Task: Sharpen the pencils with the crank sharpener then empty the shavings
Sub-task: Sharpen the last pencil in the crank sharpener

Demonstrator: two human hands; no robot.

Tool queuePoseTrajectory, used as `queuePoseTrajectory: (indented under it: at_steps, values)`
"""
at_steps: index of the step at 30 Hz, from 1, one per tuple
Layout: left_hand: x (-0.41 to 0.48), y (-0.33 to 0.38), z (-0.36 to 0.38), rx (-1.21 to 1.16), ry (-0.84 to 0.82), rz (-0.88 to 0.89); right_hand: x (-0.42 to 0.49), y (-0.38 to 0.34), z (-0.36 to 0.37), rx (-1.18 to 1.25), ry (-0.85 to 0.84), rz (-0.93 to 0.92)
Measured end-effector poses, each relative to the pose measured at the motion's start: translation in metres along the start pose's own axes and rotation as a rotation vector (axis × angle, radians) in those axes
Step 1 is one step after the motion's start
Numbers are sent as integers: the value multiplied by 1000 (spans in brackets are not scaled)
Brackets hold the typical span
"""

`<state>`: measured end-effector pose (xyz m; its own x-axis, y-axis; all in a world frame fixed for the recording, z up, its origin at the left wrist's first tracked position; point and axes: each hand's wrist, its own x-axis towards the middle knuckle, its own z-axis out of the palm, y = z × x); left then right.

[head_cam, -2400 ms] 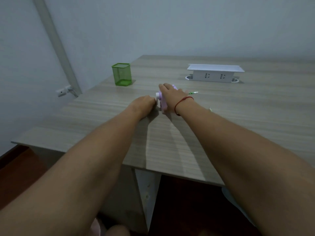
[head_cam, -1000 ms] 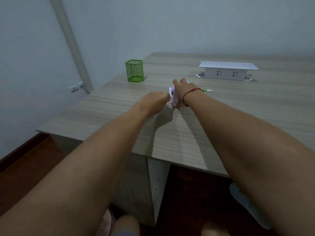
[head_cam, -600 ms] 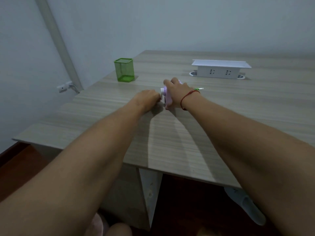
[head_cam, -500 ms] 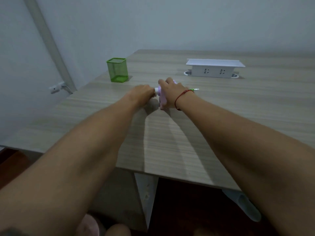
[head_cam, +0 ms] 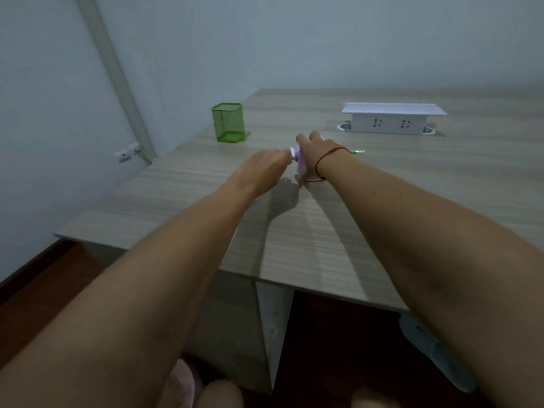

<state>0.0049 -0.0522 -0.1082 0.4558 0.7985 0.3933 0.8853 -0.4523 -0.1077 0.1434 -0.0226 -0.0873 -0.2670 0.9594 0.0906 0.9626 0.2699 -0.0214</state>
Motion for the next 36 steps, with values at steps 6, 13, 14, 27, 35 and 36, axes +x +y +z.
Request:
queuePoseTrajectory:
  at_steps: [6, 13, 14, 27, 35, 36]
  values:
    - [3, 7, 29, -29, -190, -147, 3, 6, 7, 32, 65, -61]
    - [32, -9, 37, -5, -230, -206, 6, 10, 8, 33, 68, -57]
    - [29, -7, 39, -9, -224, -214, 4, 10, 8, 35, 68, -55]
    - [-8, 2, 17, -90, -179, -252, -35, 7, -6, 74, 9, -110]
    - [-43, 18, 2, -71, -180, -270, -70, -7, -5, 128, 5, -133]
    - [-44, 19, 0, -70, -182, -280, -72, -6, -4, 149, 5, -129]
